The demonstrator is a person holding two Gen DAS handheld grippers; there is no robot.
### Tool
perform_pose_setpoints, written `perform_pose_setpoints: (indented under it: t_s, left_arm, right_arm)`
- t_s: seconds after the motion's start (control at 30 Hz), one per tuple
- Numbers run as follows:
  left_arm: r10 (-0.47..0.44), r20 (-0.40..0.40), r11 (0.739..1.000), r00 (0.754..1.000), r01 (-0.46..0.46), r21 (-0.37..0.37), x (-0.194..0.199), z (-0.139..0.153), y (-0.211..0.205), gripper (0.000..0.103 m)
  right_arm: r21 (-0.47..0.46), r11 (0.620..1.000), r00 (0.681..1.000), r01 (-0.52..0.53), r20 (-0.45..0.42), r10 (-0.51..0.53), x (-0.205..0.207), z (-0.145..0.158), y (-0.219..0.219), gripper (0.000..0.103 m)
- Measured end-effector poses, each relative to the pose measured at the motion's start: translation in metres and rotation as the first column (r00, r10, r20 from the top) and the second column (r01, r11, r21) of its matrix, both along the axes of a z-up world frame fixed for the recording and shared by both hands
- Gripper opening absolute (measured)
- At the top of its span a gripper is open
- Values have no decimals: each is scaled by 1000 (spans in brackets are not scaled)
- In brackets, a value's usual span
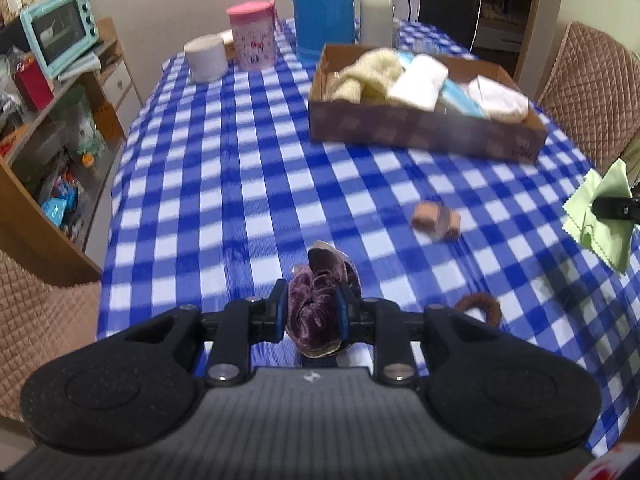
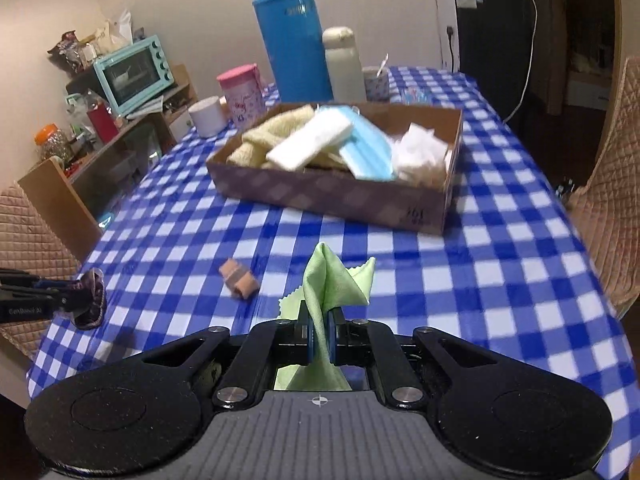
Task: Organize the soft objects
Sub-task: 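Carry the purple scrunchie and green cloth over the cardboard box with both grippers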
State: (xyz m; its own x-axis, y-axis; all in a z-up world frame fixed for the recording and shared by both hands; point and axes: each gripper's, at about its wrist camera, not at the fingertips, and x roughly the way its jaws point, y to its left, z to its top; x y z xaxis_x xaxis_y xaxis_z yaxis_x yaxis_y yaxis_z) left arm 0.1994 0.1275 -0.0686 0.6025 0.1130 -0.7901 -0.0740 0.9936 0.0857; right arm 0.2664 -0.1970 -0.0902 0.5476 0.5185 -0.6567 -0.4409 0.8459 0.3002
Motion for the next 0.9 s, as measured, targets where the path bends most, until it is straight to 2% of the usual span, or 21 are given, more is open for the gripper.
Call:
perform_pose_setpoints:
  t_s: [0.1, 0.23, 0.53, 0.73, 0.9]
  left_arm:
    - [-10, 29, 1000, 1000, 10, 9, 11, 11, 0, 23]
    - [-29, 54, 999, 998, 30, -17, 33, 25, -1, 23]
    - [-135, 116, 990, 984, 129, 57, 113, 49, -19, 23]
    - [-174, 141, 984, 975, 168, 55, 182, 55, -20, 23]
    - [-200, 133, 979, 971, 191, 76, 236, 47, -23, 23]
  right_arm:
    - [12, 1000, 1000, -3, 31, 2, 12, 13, -4, 7]
    - [32, 999, 998, 5, 63, -7, 35, 28, -8, 7]
    - [40, 999, 991, -5, 135, -1, 97, 56, 5, 7]
    - [14, 1000, 987, 0, 161, -3, 149, 59, 17, 7]
    - [-8, 1000, 989, 11, 148, -10, 192, 47, 23, 7]
